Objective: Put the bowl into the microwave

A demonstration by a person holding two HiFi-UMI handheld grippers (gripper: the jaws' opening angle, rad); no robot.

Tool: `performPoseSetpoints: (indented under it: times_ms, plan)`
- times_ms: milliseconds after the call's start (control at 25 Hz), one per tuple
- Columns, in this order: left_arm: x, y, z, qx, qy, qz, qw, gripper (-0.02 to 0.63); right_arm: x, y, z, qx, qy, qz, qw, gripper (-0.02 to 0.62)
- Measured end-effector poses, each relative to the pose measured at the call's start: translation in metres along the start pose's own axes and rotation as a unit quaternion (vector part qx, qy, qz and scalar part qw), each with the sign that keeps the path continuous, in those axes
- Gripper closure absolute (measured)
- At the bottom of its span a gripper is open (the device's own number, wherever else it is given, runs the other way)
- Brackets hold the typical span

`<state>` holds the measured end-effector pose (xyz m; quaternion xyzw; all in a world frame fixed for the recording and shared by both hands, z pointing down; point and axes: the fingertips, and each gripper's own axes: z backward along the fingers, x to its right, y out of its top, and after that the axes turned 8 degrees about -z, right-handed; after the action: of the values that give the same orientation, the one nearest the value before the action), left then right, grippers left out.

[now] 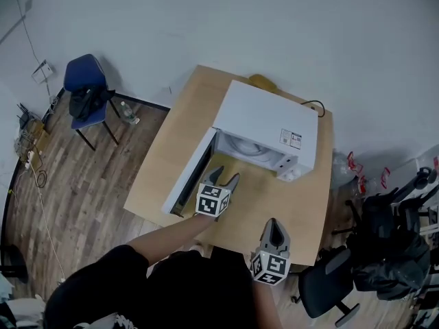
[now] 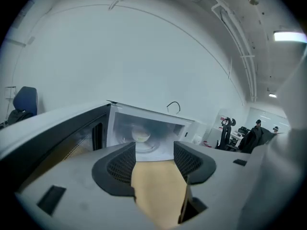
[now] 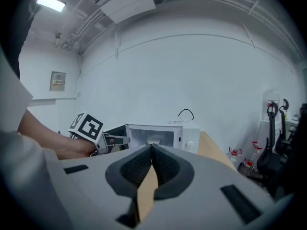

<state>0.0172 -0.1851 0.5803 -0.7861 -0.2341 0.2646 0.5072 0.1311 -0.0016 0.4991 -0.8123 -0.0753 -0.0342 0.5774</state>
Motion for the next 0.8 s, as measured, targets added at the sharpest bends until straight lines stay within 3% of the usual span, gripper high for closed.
performPoseSetpoints:
  times_ms: [280, 320, 400, 520, 800]
  plan:
    - [0.045, -0.005, 0.11, 0.037, -0.054, 0.015, 0.9978, 0.377, -0.034, -0.017, 0.06, 0.01, -0.011, 0.004, 1.0, 0.535]
    - [0.05, -0.004, 0.125, 0.042, -0.059, 0.014, 0.9973, 0.392, -0.038, -0.02, 0.067, 0.01, -0.011, 0.002, 1.0, 0.535]
    - [0.056, 0.0, 0.152, 0.055, -0.06, 0.017, 0.9965, 0.5, -0.045, -0.024, 0.076, 0.009, -0.006, 0.001, 1.0, 0.535]
    - [0.069, 0.008, 0.19, 0.077, -0.067, 0.027, 0.9944, 0.561, -0.051, -0.022, 0.088, 0.013, 0.007, 0.003, 1.0, 0.535]
    - [0.106, 0.026, 0.254, 0.099, -0.062, -0.03, 0.9927, 0.586, -0.069, 0.004, 0.108, 0.036, 0.04, 0.026, 0.998, 0.535]
